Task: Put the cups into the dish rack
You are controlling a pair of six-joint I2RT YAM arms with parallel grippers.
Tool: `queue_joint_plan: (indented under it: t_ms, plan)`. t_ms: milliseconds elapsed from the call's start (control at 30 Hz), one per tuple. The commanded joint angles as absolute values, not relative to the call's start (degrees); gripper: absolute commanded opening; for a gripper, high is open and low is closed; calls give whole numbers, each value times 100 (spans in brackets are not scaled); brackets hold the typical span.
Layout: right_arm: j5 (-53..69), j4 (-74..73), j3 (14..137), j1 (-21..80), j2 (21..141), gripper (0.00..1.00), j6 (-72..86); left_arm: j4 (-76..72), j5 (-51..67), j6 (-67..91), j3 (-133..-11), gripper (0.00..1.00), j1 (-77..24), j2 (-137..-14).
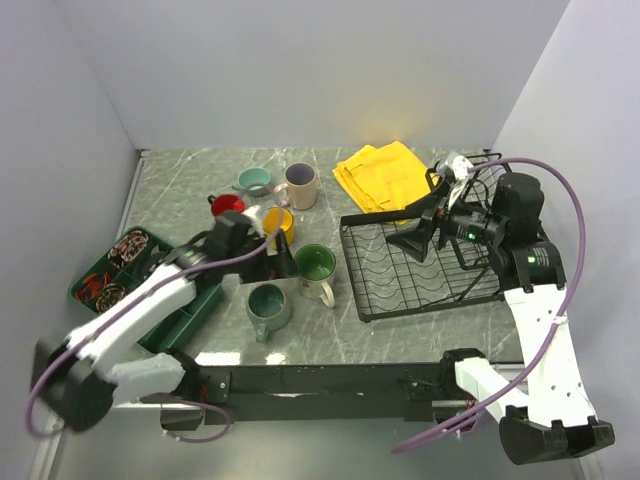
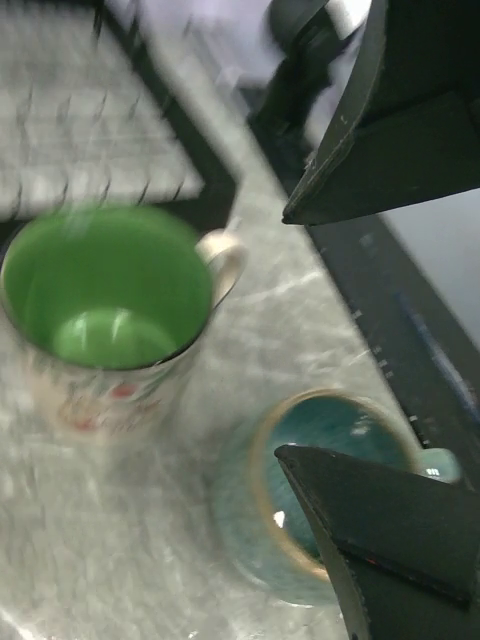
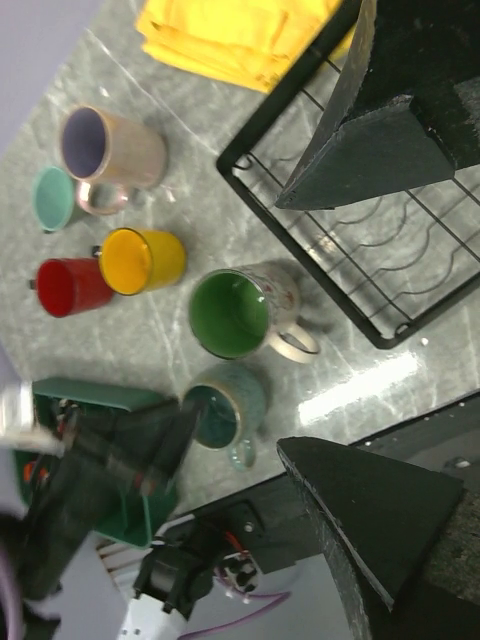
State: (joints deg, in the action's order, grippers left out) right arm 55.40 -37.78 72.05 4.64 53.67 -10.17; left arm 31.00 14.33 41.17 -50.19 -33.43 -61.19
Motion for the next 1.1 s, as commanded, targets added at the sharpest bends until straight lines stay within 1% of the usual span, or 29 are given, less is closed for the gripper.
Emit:
queue_joint_plan:
  t_ms: [0,100,167,200,233,333,367,500,533,600,667,700,767,800,900,1067]
  plan:
    - [5529,-3534,6918,510,5168,100,-1108,2962,-181,4649,-5615,96,-3893,-7056]
    - [5476,-3384,6715,510,5080,100,-1037,3076,-955,4851,-5888,96,-4244,-7627]
    - [5484,-3296,6584,510,5019,100,-993,3137,-1194,4965,-6081,94,-4385,-8023]
    - [5493,-3226,6557,501,5019,100,-941,3146,-1335,4992,-6143,92,-4412,-8155]
    - [5502,-3208,6548,501,5019,100,-932,3173,-1406,5036,-6213,87,-4447,-8409]
    - [5519,-3182,6513,501,5018,100,-905,3243,-1678,5133,-6433,85,-4588,-8831]
    - [5520,-3164,6495,501,4992,100,-870,3252,-1731,5168,-6494,83,-4614,-8911]
    - [5581,-3094,6346,492,4975,100,-826,3305,-1977,5238,-6574,69,-4667,-9114]
    - [5607,-3076,6285,510,4983,100,-817,3313,-2021,5238,-6600,61,-4684,-9106]
    - [5669,-3085,6240,518,5001,100,-826,3183,-2004,5221,-6592,51,-4693,-9001]
    - [5721,-3120,6223,536,5027,100,-817,2946,-1812,5151,-6460,45,-4693,-8877]
    - [5774,-3138,6231,536,5053,100,-817,2692,-1732,5124,-6390,33,-4693,-8755]
    - [5836,-3251,6284,571,5115,100,-852,2532,-1592,5150,-6214,18,-4676,-8666]
    - [5862,-3304,6310,571,5141,100,-887,2470,-1556,5159,-6170,9,-4676,-8588]
    - [5941,-3515,6442,606,5247,100,-984,2268,-1407,5229,-5960,1,-4632,-8351]
    - [5889,-3796,6556,851,5431,100,-1151,1952,-1310,5274,-5599,1,-4526,-7666]
